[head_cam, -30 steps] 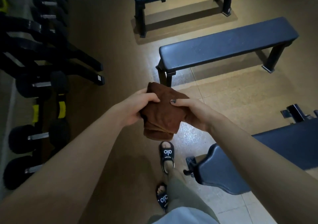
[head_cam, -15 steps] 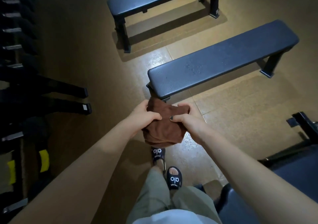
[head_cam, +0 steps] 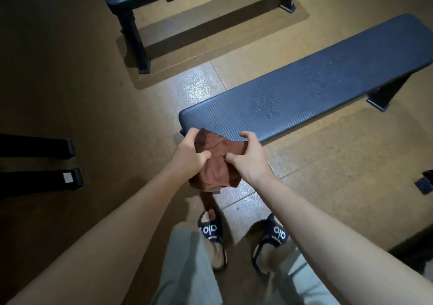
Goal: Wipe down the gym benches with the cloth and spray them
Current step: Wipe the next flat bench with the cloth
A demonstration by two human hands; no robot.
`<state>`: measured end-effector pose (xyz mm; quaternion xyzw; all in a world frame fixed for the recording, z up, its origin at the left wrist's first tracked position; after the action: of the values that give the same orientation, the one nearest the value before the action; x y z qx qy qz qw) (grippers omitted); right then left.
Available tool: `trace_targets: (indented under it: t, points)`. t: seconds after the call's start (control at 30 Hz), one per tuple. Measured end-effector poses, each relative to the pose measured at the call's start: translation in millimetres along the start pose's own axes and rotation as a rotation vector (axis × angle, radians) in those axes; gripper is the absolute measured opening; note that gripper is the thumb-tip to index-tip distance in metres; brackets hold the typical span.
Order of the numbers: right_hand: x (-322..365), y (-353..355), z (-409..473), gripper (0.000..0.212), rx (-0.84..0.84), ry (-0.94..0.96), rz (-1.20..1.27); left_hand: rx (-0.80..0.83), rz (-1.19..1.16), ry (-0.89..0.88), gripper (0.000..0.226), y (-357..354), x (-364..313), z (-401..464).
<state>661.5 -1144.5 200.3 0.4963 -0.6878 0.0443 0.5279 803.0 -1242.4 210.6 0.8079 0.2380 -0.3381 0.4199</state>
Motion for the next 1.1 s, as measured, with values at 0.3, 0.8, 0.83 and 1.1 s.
trace_targets:
  t: [0.3,0.8,0.83,1.1]
  points:
    - [-92,-77,152,0.062,0.049,0.469,-0.182,-0.227,0.078,-0.058,0.074,-97,77,129]
    - [-156,-95,230,0.04,-0.512,0.712,-0.248,-0.425,0.903,-0.669,0.076,-167,139,171]
    - [-155,-96,230,0.038,-0.528,0.714,-0.265,-0.435,0.918,-0.686,0.071,-163,139,179]
    - [-156,-102,232,0.024,-0.622,0.736,-0.371,-0.47,0.952,-0.536,0.064,-130,109,270]
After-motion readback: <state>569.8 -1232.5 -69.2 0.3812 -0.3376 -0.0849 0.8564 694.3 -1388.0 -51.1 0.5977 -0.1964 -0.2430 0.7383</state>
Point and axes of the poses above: each hand's wrist, its own z-axis towards the middle knuckle, its own y-axis out of the back of the hand, x = y × z, the point moved 1 cm from there along z, towards the middle knuckle, and after that the axes turned 9 degrees about -x, right-handed, at the moved point
